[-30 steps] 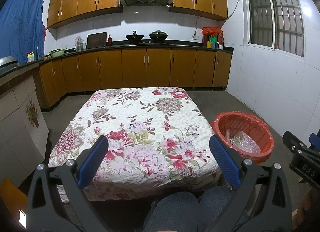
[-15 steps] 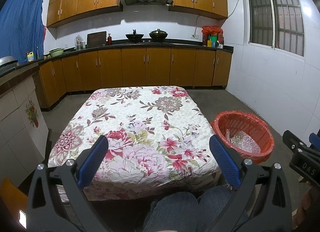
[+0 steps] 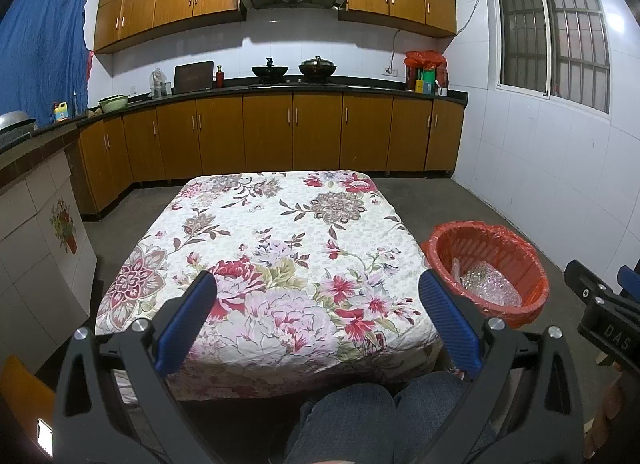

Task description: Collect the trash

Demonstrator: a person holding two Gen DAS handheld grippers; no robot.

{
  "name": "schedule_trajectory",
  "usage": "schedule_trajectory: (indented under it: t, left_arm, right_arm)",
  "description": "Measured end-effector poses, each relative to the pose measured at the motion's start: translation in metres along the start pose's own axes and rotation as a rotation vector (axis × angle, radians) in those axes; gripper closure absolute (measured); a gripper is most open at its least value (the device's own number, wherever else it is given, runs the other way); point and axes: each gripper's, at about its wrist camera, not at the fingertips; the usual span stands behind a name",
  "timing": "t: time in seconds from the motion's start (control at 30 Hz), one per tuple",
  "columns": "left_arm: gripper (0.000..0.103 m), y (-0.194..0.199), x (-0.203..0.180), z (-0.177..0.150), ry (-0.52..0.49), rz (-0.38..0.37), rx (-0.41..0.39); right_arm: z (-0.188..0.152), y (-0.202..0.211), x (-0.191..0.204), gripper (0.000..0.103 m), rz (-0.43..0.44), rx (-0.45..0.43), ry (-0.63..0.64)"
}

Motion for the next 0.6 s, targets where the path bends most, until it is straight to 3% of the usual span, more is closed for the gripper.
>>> schedule_trajectory:
  t: [0.6]
  left_arm:
    - [0.004,-0.0003,-0.0005,0.0002,0.000,0.001,0.002]
  right_arm:
    - [-0.0016,0.0006,0.0012,0.002,0.000,0.003,-0.001]
Point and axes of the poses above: each gripper's, at about its wrist camera, not at the fingertips, and y roughly against the way its jaws point, x to its left, z to its top, and after that the axes turned 2 degrees about -z, right-handed
